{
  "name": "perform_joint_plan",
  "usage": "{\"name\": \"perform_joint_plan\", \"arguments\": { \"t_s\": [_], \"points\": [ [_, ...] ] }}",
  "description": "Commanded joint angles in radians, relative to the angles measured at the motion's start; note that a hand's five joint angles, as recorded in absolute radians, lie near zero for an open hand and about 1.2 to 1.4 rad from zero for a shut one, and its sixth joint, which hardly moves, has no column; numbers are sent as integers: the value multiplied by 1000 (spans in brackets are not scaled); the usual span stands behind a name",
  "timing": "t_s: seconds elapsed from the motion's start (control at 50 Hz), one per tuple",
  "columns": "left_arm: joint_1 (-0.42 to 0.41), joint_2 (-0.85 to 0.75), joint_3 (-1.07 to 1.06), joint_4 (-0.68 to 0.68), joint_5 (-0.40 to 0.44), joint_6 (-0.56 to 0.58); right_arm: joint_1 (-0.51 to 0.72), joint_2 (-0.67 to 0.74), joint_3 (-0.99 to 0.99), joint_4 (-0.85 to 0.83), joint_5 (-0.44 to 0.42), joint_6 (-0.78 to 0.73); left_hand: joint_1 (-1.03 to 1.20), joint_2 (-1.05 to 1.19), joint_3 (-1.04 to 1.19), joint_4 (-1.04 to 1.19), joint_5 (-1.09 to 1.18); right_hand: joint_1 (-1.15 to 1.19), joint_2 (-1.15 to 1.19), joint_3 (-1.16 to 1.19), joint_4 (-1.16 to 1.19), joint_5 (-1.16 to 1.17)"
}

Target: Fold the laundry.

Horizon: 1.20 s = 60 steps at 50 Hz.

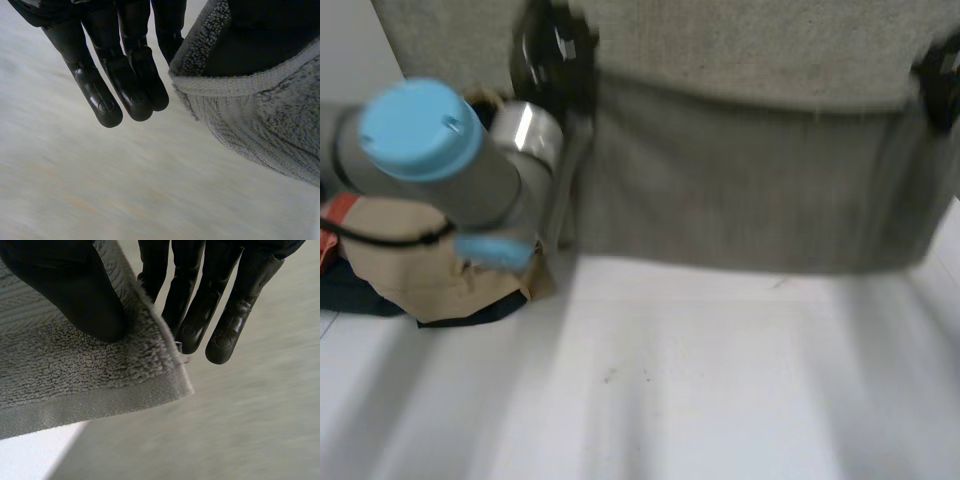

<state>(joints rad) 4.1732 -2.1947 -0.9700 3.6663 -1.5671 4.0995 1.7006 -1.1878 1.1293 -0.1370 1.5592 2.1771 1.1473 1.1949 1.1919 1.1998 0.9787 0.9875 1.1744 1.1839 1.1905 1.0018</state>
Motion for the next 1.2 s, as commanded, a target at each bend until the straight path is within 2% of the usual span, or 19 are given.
{"name": "perform_joint_plan", "arguments": {
  "t_s": [0.02,0.08,0.16,0.28,0.4,0.52,0.58,0.62,0.68,0.7,0.72,0.9,1.06,1.2],
  "points": [
    [41,61,36,126,98,-143,-2,-67,-19,-228,-4,95,249,201,204,196,243,409,222,212,206,220],
    [42,101,-48,81,102,-220,1,-68,26,-207,-5,95,249,201,204,196,243,409,222,212,206,220],
    [44,134,-175,48,107,-252,16,-70,105,-188,-5,98,249,201,204,196,243,409,222,212,206,220],
    [31,142,-387,6,105,-249,11,-70,236,-124,-5,99,249,201,204,196,243,409,222,212,206,220],
    [22,130,-620,-96,93,-240,2,-65,388,75,-16,113,249,201,204,196,243,409,222,212,206,220],
    [8,108,-760,-138,91,-238,-65,-52,493,186,-83,112,249,201,204,196,243,409,222,212,206,220],
    [4,85,-777,-137,91,-240,-131,-53,527,189,-139,116,226,179,181,174,220,409,222,212,206,220],
    [5,81,-776,-135,90,-242,-154,-53,540,188,-168,119,19,-29,-26,-34,13,409,222,212,206,220],
    [10,81,-770,-127,78,-245,-165,-52,546,188,-180,134,-117,-165,-162,-170,-123,409,222,212,206,220],
    [13,81,-766,-114,65,-246,-167,-50,547,188,-183,141,-272,-319,-316,-324,-278,409,222,212,206,220],
    [15,81,-766,-104,59,-246,-168,-50,547,186,-186,147,-331,-379,-376,-384,-337,409,222,212,206,220],
    [13,82,-770,-40,-48,-255,-210,-52,555,178,-192,185,-452,-500,-497,-505,-458,409,222,212,206,220],
    [38,69,-762,0,-47,-272,-231,-52,558,162,-203,188,-429,-476,-473,-481,-435,409,222,212,206,220],
    [39,47,-737,-12,-45,-349,-254,-49,550,140,-206,191,-426,-473,-470,-478,-432,409,222,212,206,220]
  ]
}}
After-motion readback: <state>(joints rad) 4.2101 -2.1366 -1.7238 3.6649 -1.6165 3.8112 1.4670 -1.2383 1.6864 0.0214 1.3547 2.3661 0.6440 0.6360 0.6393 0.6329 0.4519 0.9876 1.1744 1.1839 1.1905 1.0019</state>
